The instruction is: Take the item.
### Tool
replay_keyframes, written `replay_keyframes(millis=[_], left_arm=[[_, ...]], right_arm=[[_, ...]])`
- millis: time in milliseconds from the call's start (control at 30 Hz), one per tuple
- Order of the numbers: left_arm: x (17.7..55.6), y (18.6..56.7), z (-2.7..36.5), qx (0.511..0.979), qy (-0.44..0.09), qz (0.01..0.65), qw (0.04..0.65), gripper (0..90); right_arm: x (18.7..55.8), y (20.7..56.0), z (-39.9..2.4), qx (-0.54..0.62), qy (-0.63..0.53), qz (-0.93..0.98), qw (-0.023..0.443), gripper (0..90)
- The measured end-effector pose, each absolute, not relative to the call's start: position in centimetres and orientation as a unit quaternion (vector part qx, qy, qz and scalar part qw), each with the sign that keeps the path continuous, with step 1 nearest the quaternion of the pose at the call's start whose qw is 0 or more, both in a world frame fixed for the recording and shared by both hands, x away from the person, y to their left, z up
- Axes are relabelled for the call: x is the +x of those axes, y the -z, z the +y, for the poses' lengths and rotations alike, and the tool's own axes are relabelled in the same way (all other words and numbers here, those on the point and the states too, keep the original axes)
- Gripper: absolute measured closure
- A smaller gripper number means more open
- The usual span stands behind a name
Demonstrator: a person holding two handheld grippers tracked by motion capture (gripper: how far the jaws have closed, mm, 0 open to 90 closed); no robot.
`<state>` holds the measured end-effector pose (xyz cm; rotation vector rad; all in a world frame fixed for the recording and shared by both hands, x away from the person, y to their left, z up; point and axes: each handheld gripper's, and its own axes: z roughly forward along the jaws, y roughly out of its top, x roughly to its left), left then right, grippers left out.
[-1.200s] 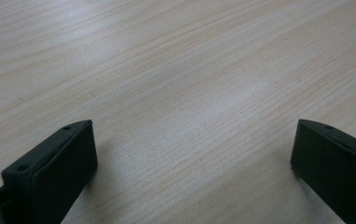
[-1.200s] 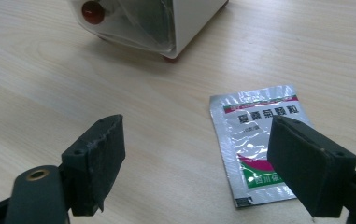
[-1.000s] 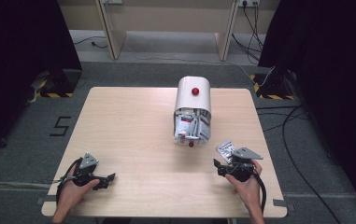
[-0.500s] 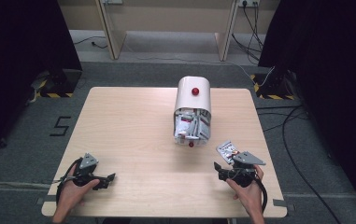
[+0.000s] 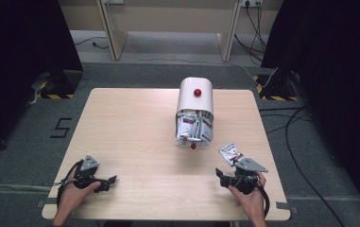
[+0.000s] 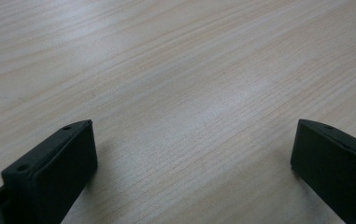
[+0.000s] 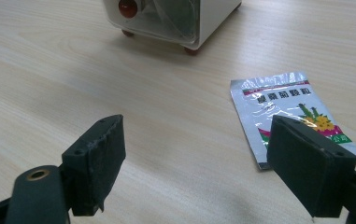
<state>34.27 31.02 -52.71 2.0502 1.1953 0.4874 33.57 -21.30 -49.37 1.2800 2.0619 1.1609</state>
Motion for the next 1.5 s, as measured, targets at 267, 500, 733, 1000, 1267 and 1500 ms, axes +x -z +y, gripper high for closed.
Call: replay_keyframes(millis=[267,500,733,1000,1267,1500], left_arm=[[34.3,52.7,31.0,0.792,-0.188,0.462,0.352,0.0],[34.3,52.7,31.0,0.792,-0.188,0.462,0.352,0.0],[34.3,52.7,31.0,0.792,-0.188,0.462,0.352,0.0],[34.3,52.7,31.0,0.792,-0.188,0.462,0.352,0.0],[34.3,52.7,31.0,0.792,-0.188,0.462,0.352,0.0],[34.3,52.7,31.0,0.792,-0.189,0.462,0.352,0.0]], right_arm=[[33.0,49.8,-21.3,0.463,-0.421,0.748,0.222,20.7],[32.4,50.3,-21.3,0.46,-0.424,0.748,0.222,21.7],[31.9,50.8,-21.3,0.46,-0.423,0.749,0.218,21.7],[31.4,51.4,-21.6,0.472,-0.426,0.743,0.209,19.0],[30.7,51.4,-21.5,0.474,-0.426,0.741,0.213,18.9],[29.7,51.4,-21.3,0.473,-0.42,0.744,0.214,20.2]])
